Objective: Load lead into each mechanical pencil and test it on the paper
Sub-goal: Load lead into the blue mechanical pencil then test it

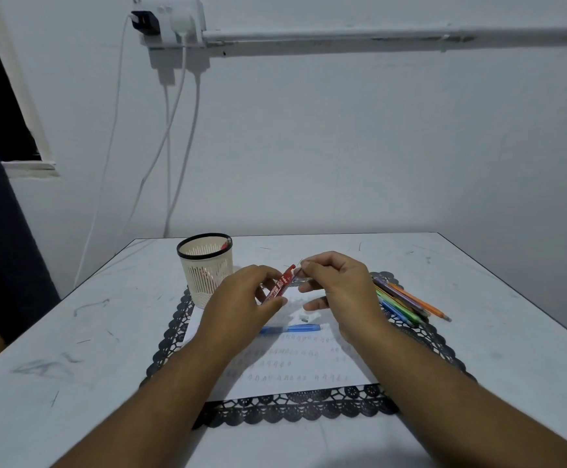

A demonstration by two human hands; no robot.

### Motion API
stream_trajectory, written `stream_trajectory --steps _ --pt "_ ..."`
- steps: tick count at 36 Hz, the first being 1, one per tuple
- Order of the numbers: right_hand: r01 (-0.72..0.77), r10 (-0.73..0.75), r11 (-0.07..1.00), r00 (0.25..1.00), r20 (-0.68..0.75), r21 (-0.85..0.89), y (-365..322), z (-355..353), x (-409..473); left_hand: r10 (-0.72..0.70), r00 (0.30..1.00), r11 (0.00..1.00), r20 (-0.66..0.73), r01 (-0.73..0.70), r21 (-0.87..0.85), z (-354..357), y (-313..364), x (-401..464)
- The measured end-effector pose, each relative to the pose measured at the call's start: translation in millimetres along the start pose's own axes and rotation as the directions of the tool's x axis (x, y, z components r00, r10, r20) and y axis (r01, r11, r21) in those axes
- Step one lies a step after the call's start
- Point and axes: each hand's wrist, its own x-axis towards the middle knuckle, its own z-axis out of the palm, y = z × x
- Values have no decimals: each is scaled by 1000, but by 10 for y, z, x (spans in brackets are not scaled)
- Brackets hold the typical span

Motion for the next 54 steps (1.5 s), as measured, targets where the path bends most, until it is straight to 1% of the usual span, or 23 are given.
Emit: stream_trajectory --steps 5,25,43,51,54 --pt "-10 10 999 1000 -4 43 2 -9 4 -8 1000 1000 6 8 -15 -3 8 -3" --pt "45 -45 998 999 -14 34 -8 -20 -6 -1 1000 999 16 2 -40 -13 24 -13" --pt "73 -73 997 997 8 -31 -11 -53 0 -9 999 1000 36 10 -27 -2 5 -6" --pt "80 -81 996 997 -13 -34 1 -55 27 -15 999 998 36 17 -57 0 7 -8" --pt "59 -60 998 998 -23 -10 -7 -50 34 -22 999 997 49 25 -75 5 3 -6"
